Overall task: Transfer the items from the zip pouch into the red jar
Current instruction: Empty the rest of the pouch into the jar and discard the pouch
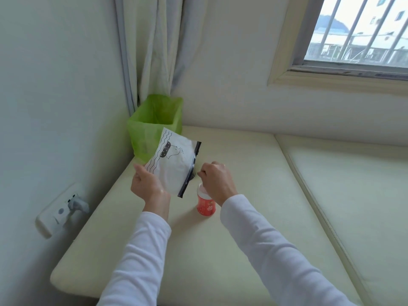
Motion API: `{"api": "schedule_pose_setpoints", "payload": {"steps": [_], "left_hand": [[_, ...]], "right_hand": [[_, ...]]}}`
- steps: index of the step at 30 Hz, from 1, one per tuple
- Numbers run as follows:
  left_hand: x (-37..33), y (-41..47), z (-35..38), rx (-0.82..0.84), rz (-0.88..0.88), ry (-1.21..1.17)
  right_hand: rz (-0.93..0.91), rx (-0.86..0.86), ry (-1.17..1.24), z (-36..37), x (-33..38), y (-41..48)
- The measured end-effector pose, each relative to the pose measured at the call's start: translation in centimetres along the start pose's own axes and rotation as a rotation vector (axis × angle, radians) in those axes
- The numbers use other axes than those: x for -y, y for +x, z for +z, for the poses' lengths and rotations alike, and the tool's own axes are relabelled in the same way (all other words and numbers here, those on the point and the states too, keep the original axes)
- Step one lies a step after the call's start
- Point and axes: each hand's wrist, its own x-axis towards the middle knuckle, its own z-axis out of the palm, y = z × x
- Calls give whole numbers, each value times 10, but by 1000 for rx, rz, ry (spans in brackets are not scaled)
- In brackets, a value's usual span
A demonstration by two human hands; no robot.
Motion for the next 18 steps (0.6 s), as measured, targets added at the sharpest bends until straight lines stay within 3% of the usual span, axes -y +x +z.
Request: {"api": "schedule_pose_setpoints", "payload": {"steps": [5,18], "left_hand": [[2,-2,1,1,-10,25],[2,-5,-1,15,-68,-1]], "right_hand": [[-76,59,-166,-3,2,-4],[-134,86,-290,1,-4,-8]]}}
